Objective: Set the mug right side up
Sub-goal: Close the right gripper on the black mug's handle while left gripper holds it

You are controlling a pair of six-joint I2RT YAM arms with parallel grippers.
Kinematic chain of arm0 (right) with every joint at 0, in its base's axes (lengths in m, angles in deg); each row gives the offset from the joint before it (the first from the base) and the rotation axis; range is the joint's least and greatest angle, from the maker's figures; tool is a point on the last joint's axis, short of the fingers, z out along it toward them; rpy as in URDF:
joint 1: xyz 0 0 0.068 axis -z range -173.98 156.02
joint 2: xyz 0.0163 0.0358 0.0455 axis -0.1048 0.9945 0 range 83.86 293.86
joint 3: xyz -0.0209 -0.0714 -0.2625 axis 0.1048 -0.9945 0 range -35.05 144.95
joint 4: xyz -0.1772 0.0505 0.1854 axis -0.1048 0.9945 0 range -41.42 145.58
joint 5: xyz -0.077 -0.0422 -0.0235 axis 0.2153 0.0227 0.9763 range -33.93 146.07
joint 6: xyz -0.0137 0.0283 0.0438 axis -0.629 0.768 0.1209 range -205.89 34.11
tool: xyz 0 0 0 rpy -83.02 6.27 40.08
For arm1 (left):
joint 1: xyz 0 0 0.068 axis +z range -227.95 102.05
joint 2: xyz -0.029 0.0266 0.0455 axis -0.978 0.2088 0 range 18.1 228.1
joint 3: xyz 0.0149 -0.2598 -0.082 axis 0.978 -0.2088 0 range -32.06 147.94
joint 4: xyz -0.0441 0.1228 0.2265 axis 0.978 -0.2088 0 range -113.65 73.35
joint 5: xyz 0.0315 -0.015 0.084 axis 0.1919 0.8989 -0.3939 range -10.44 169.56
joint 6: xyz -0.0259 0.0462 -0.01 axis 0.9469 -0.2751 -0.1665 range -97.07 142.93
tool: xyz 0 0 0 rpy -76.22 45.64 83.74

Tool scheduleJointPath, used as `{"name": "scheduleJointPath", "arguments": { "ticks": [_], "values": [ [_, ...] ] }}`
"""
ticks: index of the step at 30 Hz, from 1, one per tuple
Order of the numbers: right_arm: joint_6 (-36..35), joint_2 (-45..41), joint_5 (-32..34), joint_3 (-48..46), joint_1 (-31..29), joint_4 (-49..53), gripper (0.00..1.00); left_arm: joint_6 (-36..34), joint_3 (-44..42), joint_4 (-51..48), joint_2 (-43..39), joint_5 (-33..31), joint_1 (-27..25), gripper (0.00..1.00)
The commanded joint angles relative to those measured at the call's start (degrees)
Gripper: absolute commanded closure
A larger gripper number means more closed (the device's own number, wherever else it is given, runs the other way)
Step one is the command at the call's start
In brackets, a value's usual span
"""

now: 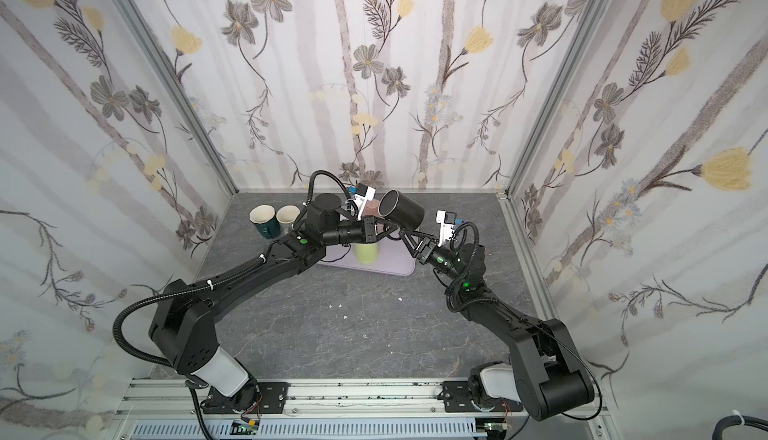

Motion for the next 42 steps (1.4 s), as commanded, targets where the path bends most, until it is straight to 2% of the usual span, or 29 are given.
{"name": "scheduleJointPath", "arguments": {
  "ticks": [1, 10, 28, 36, 42],
  "values": [
    [1.20, 0.13, -4.60, -0.12, -0.19, -5.53, 0.43, -1.92, 1.52, 3.95, 0.36, 1.41, -0.37, 1.00],
    [3.11, 1.61, -6.00, -0.69, -0.19, -8.87, 0.43, -2.34, 2.13, 4.07, 0.69, 0.10, -0.22, 1.00],
    [5.17, 2.50, -6.32, -0.67, 0.95, -12.86, 0.45, 1.56, 0.07, 8.44, 1.25, 3.33, 0.31, 1.00],
    [5.88, 2.76, -6.85, -0.41, 1.13, -15.29, 0.52, 6.92, -2.16, 15.23, 2.66, 6.17, 1.25, 1.00],
    [6.28, 2.85, -7.37, -0.44, 1.22, -17.46, 0.60, 7.23, -2.55, 14.88, 3.29, 6.88, 1.54, 1.00]
  ]
}}
